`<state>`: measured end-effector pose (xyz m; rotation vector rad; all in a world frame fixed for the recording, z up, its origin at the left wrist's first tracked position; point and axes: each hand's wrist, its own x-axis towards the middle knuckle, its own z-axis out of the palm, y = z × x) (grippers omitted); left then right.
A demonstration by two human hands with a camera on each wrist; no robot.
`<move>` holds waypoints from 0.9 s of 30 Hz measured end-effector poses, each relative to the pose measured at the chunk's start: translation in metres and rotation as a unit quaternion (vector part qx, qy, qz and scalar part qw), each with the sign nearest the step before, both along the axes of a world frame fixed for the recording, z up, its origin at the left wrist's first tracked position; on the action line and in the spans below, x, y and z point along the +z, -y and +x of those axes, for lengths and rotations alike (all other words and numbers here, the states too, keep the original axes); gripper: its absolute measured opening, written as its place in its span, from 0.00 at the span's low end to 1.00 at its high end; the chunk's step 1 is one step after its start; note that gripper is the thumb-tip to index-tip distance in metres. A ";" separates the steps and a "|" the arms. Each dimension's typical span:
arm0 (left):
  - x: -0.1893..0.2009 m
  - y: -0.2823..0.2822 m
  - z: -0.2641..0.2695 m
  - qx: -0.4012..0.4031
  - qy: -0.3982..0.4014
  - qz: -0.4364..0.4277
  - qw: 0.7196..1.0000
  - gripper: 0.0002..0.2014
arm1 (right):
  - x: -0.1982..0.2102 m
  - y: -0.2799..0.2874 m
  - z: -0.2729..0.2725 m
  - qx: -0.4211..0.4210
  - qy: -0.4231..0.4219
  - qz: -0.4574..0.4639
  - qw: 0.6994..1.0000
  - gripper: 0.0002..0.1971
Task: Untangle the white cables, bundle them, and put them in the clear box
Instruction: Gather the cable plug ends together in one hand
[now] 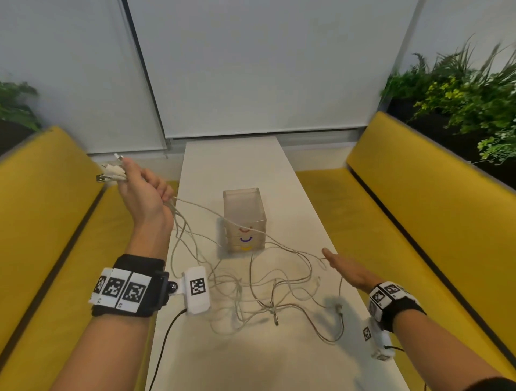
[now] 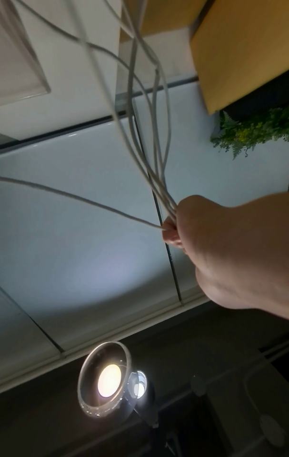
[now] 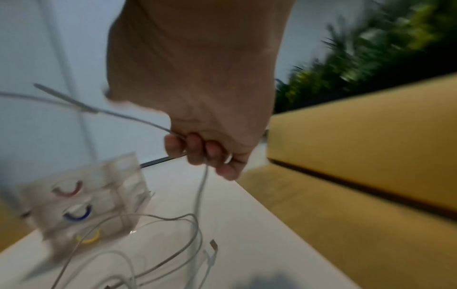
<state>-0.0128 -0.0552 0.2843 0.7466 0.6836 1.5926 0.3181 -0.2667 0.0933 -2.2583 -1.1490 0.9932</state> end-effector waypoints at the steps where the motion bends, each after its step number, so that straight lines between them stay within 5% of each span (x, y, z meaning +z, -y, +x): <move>1: -0.001 -0.002 -0.002 0.008 -0.005 -0.002 1.000 0.21 | -0.006 0.002 0.004 -0.011 0.022 -0.020 1.000 0.43; 3: -0.004 -0.004 -0.004 0.020 -0.016 -0.003 1.000 0.20 | -0.020 0.004 0.013 -0.010 0.089 -0.074 0.993 0.49; 9: -0.007 0.004 0.004 -0.017 -0.041 0.000 0.999 0.22 | -0.044 -0.002 0.026 -0.026 0.243 -0.123 0.962 0.24; 13: -0.021 0.015 0.023 -0.108 -0.101 0.017 0.989 0.24 | -0.046 -0.015 0.026 -0.110 0.173 -0.041 0.978 0.16; 16: -0.026 0.017 0.030 -0.127 -0.140 0.020 0.982 0.25 | -0.049 -0.003 0.027 -0.164 0.137 -0.095 0.972 0.08; 20: -0.022 0.016 0.029 -0.084 -0.161 0.038 0.983 0.22 | -0.078 0.022 0.008 -0.074 0.130 -0.251 0.956 0.11; 24: -0.020 0.020 0.028 -0.040 -0.194 0.066 0.978 0.18 | -0.108 0.033 -0.009 -0.045 0.168 -0.267 0.948 0.26; 27: -0.017 0.020 0.026 -0.002 -0.222 0.067 0.973 0.17 | -0.117 0.035 -0.018 -0.035 0.224 -0.251 0.941 0.16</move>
